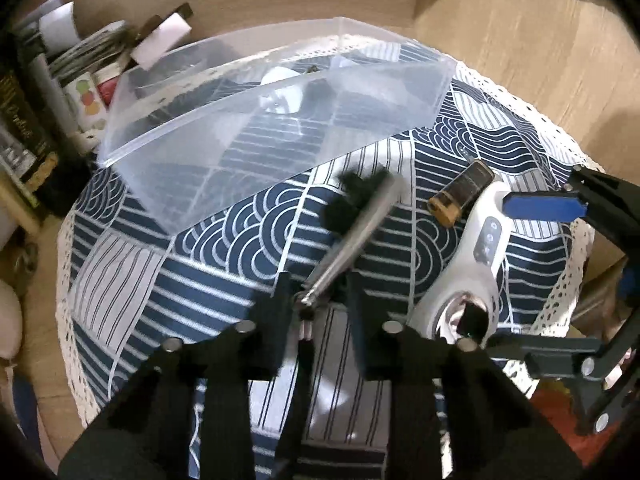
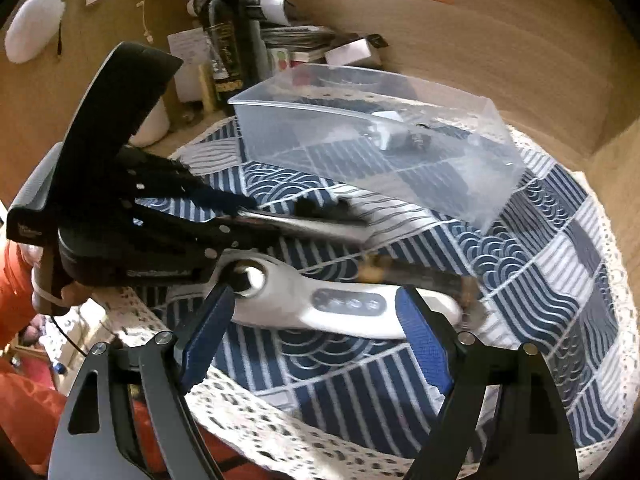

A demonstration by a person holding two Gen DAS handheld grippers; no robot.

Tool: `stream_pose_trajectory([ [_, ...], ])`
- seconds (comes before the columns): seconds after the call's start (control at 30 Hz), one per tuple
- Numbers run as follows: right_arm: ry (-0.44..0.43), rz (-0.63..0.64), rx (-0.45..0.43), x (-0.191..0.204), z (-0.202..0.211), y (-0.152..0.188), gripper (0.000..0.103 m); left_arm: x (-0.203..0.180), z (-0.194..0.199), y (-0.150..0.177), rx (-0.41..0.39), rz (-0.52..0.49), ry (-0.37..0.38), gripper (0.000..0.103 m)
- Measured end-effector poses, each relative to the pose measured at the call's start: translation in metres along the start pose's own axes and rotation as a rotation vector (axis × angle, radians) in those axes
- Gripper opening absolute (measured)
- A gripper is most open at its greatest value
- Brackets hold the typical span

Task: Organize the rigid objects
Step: 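Grasp the silver rod with the left gripper while the right grasps the white device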

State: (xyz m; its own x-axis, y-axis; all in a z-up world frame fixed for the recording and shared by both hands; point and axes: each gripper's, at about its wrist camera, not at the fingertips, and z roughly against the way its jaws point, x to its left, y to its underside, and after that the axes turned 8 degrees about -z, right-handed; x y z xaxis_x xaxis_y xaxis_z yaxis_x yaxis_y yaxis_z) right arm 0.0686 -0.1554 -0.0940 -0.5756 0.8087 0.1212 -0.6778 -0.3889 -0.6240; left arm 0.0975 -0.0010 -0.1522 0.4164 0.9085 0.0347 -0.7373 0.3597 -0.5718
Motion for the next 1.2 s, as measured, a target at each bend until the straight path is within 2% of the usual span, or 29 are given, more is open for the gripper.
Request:
stream_pose_trajectory([
  [0.07, -0.016, 0.003, 0.0, 0.006, -0.003, 0.0, 0.081, 0.002, 0.006, 0.009, -0.007, 0.025, -0.006, 0.019],
  [0.23, -0.052, -0.003, -0.004, 0.021, -0.011, 0.0, 0.081, 0.007, 0.025, 0.04, -0.019, 0.107, -0.051, 0.019],
  [0.4, 0.033, 0.034, -0.056, 0.034, -0.02, 0.002, 0.081, 0.002, 0.037, 0.057, -0.018, 0.094, -0.087, 0.019],
  [0.5, 0.092, 0.056, -0.092, 0.038, -0.026, 0.004, 0.079, 0.002, 0.036, 0.053, -0.015, 0.089, -0.101, 0.028],
  [0.57, 0.133, 0.071, -0.11, 0.04, -0.028, 0.005, 0.073, 0.001, 0.032, 0.047, -0.023, 0.08, -0.103, 0.04],
  [0.63, 0.129, 0.075, -0.119, 0.04, -0.025, 0.004, 0.066, -0.001, 0.026, 0.041, -0.025, 0.061, -0.108, 0.042],
  [0.7, 0.146, 0.089, -0.128, 0.041, -0.022, 0.004, 0.062, -0.002, 0.02, 0.036, -0.023, 0.047, -0.104, 0.041],
  [0.73, 0.146, 0.08, -0.127, 0.039, -0.021, 0.005, 0.062, 0.0, 0.016, 0.034, -0.017, 0.052, -0.096, 0.034],
  [0.77, 0.137, 0.071, -0.129, 0.037, -0.019, 0.004, 0.062, 0.001, 0.015, 0.033, -0.025, 0.069, -0.094, 0.022],
  [0.87, 0.118, 0.034, -0.139, 0.031, -0.012, 0.002, 0.062, -0.001, 0.017, 0.032, -0.037, 0.076, -0.082, 0.015],
  [1.0, 0.109, -0.017, -0.167, 0.02, 0.001, -0.001, 0.062, -0.008, 0.026, 0.036, -0.062, 0.074, -0.089, 0.015],
  [1.2, 0.16, -0.025, -0.248, 0.016, 0.024, -0.007, 0.062, -0.013, 0.051, 0.032, -0.141, 0.084, -0.11, 0.015],
])
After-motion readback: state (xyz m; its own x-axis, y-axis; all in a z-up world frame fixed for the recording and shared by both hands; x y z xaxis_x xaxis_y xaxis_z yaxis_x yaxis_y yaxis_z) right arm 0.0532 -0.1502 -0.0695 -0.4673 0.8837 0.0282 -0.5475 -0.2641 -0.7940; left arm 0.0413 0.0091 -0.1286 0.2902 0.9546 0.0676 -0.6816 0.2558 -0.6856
